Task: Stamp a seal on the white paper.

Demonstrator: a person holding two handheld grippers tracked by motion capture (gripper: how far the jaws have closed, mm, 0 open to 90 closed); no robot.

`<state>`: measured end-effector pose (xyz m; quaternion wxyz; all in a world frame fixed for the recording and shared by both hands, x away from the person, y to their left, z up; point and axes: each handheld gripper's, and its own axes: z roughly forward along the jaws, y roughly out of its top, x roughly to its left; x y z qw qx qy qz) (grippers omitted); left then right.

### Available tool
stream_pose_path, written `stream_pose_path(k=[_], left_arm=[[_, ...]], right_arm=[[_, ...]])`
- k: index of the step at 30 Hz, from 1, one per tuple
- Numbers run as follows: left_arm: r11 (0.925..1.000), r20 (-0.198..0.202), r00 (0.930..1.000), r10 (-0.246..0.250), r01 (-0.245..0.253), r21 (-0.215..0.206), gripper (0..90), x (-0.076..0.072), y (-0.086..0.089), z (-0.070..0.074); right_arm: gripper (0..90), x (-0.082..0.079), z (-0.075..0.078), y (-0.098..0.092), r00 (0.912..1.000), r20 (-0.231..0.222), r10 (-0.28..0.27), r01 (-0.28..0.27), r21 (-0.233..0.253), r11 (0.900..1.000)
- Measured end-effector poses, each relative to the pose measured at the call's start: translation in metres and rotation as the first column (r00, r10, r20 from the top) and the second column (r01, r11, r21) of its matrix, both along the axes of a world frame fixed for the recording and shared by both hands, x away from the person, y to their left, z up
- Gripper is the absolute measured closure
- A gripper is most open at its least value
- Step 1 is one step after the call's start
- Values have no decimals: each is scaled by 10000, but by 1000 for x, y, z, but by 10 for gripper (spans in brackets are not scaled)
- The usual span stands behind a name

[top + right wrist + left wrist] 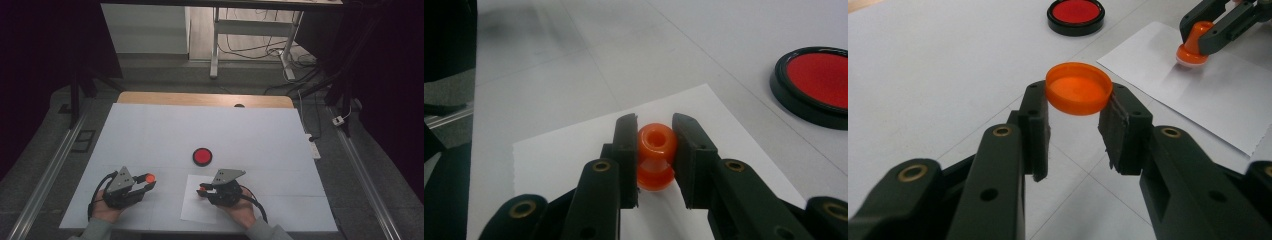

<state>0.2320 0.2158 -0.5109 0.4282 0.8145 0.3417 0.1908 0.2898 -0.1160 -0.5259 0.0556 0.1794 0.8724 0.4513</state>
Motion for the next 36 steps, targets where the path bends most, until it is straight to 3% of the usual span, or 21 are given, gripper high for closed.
stream_pose_path(k=[31, 36], left_arm=[[10000, -32, 10000, 20, -20, -1, 641, 0, 1, -1], [10000, -34, 10000, 34, -34, -1, 641, 0, 2, -1]], right_arm=[[721, 1, -6, 2, 10000, 77, -53, 56, -421, 9991], [723, -2, -7, 3, 9989, 477, 27, 0, -555, 9985]])
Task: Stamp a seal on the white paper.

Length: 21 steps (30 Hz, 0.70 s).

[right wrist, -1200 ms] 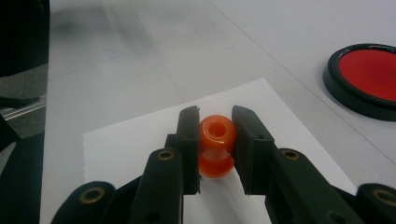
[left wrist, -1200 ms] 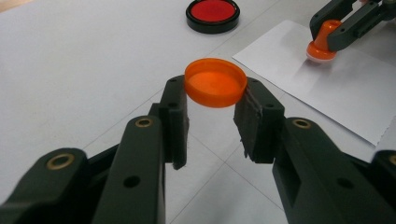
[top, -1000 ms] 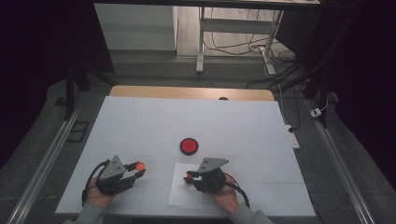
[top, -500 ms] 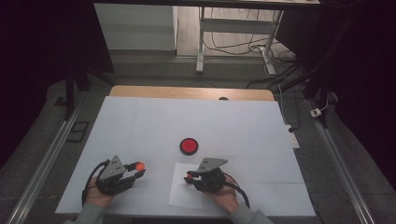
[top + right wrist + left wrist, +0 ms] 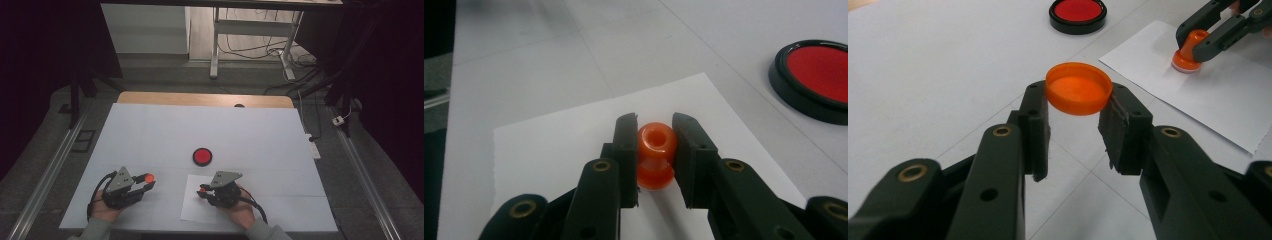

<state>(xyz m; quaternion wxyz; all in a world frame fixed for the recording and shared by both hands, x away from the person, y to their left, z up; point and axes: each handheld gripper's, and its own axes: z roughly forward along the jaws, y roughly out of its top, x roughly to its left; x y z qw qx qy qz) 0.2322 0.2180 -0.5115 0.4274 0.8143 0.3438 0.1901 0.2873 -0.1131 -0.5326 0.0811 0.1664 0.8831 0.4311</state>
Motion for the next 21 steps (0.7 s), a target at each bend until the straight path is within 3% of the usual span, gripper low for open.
stream_pose_path(k=[2, 21], left_arm=[[10000, -3, 10000, 3, -3, -1, 641, 0, 0, 0], [10000, 47, 10000, 49, -49, -30, 641, -1, 1, 1]], right_arm=[[724, -2, 0, 1, 9998, 190, 5, -2, -145, 9999], [727, -6, -1, 2, 9986, 534, 3, 8, -202, 9998]])
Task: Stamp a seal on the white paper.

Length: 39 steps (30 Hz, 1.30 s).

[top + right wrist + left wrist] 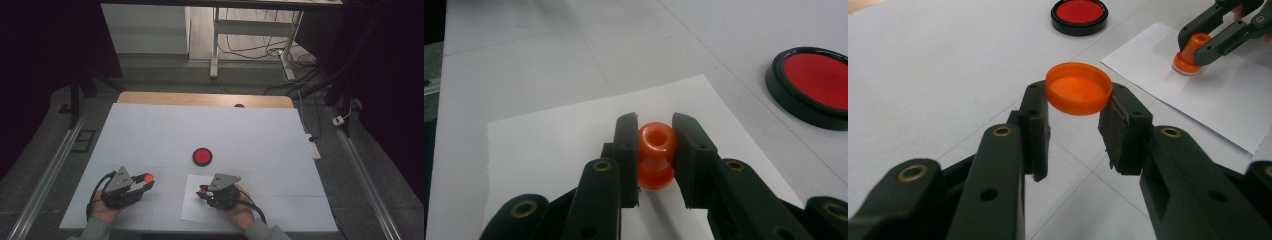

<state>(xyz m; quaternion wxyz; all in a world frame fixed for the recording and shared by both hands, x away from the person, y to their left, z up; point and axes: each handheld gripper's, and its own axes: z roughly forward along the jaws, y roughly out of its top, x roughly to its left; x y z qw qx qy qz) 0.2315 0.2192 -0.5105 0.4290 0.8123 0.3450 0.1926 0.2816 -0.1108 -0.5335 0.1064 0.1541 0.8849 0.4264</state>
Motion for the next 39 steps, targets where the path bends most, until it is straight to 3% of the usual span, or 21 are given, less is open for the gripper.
stream_pose_path(k=[39], left_arm=[[9998, 76, 9998, 160, -160, -84, 641, 1, 5, 3]], right_arm=[[726, 0, -3, -2, 10000, -32, -31, 32, 321, 9995]])
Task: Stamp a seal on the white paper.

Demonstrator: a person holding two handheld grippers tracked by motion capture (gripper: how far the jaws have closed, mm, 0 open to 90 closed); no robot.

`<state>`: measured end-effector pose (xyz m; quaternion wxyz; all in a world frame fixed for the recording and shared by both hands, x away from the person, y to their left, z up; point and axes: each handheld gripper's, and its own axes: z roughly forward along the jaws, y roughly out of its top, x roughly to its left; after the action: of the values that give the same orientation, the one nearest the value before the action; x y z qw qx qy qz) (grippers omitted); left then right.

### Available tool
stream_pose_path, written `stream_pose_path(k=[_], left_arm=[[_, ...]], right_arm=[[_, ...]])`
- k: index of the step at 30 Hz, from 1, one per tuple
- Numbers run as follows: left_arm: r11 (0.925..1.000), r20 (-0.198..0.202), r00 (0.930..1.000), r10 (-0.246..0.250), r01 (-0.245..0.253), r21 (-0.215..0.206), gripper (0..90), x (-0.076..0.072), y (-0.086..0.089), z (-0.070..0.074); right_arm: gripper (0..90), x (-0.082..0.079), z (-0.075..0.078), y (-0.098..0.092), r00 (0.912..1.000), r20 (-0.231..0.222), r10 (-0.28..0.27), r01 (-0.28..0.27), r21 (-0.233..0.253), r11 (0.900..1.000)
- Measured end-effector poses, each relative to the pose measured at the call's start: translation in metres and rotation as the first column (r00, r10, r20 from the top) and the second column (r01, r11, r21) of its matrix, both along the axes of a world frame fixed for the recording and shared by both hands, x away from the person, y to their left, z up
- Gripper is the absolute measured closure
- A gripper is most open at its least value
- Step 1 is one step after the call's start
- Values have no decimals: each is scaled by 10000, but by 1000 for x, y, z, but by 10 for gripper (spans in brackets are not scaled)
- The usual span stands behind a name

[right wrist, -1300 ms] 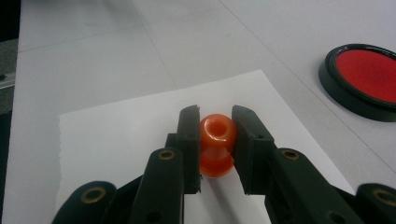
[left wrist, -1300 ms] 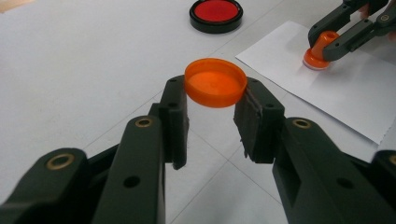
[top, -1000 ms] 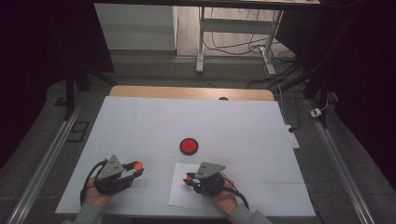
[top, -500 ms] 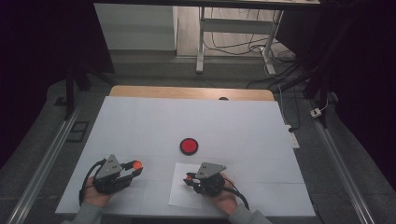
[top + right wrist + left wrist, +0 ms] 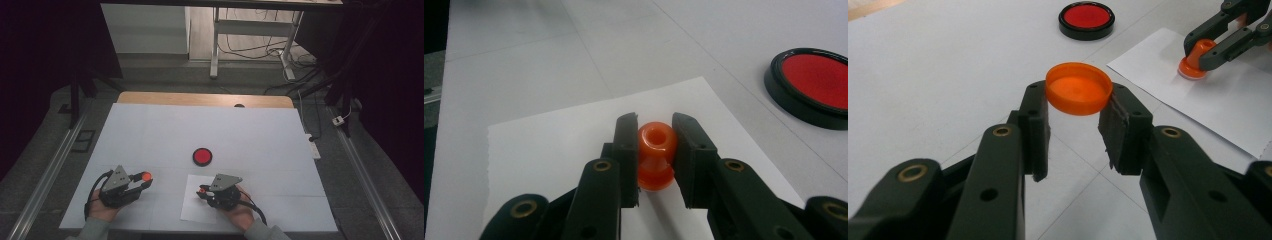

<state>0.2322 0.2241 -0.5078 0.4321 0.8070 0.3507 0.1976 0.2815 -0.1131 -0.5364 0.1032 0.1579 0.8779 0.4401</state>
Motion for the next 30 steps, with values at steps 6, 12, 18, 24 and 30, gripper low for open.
stream_pose_path(k=[6, 12, 18, 24, 30], left_arm=[[10000, 17, 10000, -16, 16, -54, 640, 0, -1, 1], [10000, 20, 10000, 28, -28, -94, 640, 0, 1, 1], [9999, 7, 10000, 24, -24, -101, 640, 0, 1, 0], [10000, -8, 10000, 6, -6, -80, 640, 0, 0, 0], [10000, -26, 10000, -22, 22, -65, 640, 0, 0, -1]], right_arm=[[722, 0, 2, -1, 9998, -79, -198, 199, 51, 9998], [722, 1, 16, -7, 9996, 39, -274, 270, 868, 9959], [722, 1, 23, -12, 9998, 17, -220, 217, 1076, 9940], [722, 6, 29, -22, 9987, -201, -468, 494, 1559, 9865], [722, 10, 36, -30, 9979, -277, -583, 625, 1884, 9801]])
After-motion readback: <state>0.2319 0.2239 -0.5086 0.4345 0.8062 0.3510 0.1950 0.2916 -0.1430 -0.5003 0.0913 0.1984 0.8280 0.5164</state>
